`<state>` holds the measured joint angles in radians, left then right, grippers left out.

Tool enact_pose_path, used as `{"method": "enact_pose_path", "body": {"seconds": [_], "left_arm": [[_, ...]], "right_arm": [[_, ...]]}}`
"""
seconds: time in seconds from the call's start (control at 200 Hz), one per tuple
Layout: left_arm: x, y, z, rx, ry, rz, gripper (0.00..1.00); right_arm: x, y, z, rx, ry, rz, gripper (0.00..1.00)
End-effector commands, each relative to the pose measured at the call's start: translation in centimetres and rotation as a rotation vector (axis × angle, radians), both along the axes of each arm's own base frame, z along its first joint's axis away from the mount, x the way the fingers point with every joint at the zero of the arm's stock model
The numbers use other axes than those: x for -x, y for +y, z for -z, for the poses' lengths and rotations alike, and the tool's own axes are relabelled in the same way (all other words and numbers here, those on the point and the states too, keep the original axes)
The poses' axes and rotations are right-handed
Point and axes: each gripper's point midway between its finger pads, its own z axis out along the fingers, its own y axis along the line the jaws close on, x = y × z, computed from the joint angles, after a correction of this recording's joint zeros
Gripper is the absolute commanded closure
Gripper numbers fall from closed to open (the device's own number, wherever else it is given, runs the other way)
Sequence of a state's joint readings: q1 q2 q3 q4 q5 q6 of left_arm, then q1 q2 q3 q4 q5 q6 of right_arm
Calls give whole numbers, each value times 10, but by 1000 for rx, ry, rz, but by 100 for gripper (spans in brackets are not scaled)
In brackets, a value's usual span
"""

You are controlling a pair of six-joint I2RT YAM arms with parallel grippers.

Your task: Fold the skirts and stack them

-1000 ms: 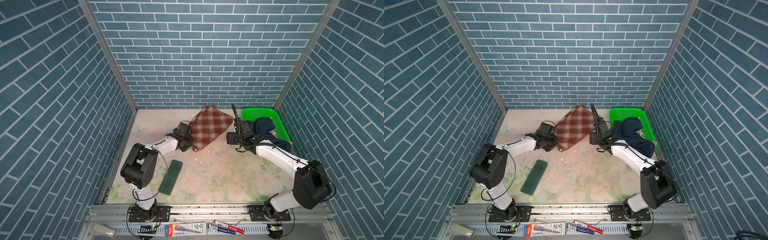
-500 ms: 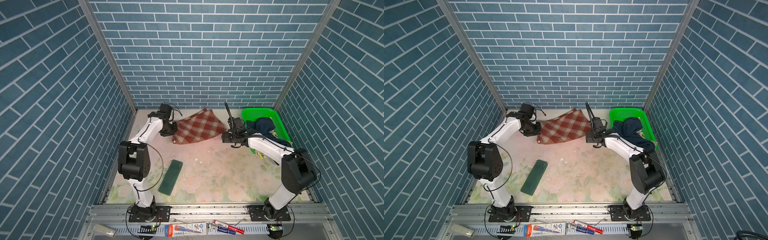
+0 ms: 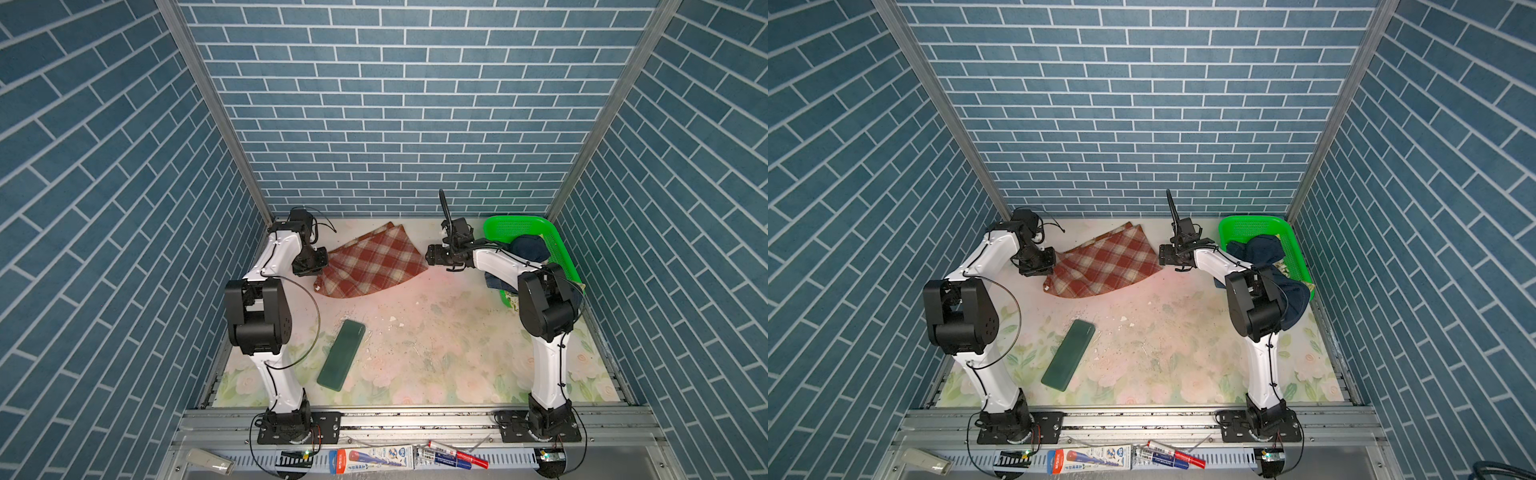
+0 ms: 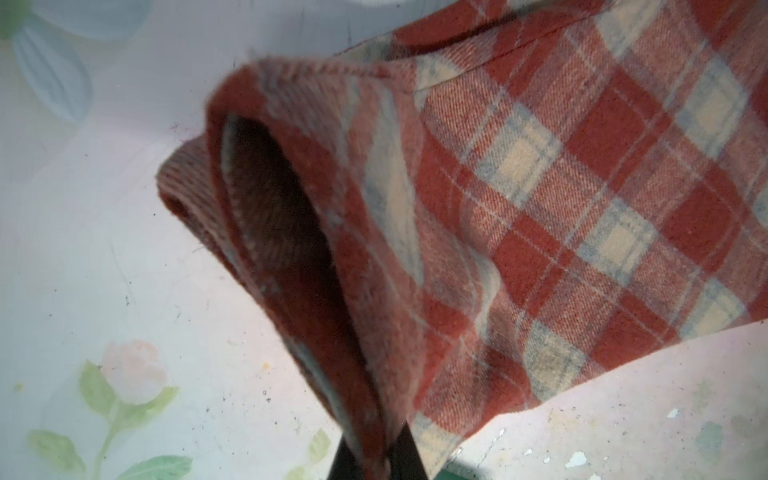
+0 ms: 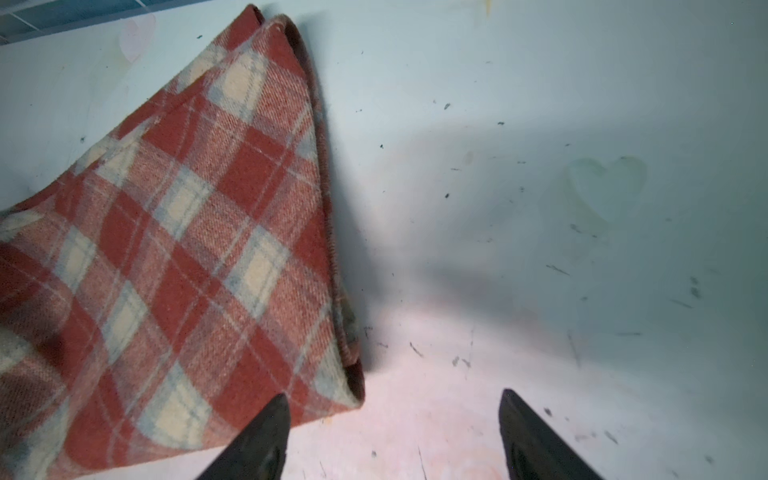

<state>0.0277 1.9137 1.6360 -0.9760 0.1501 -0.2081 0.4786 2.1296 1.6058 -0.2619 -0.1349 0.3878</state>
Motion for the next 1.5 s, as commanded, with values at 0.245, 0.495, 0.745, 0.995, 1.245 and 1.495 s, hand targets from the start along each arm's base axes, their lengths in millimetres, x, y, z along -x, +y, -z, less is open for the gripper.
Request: {"method": "enact_pose_path", "body": {"seconds": [0.245,0.495,0.745,0.995,1.245,1.495], "left_arm": [[5,15,1,-38,20,-3,100],[5,32,-1,-26,-5,-66,100],[-11,33,-2,55,-69,-141,100],[-26,5,2,94,-99,-74,100],[-22,-9,20,23,-20,-22,100],[-4,10,30,14,33,-95,100]], "right_arm": [[-23,66,19,-151,39,-57,17],[-15,89,51,-133,92,-28,96],[6,22,34,-59,31,136,100],[69,-45,38,3,32,275,100],[96,-47,39,-15,30,273,80],[53,-50,14,-65,7,269,41]]}}
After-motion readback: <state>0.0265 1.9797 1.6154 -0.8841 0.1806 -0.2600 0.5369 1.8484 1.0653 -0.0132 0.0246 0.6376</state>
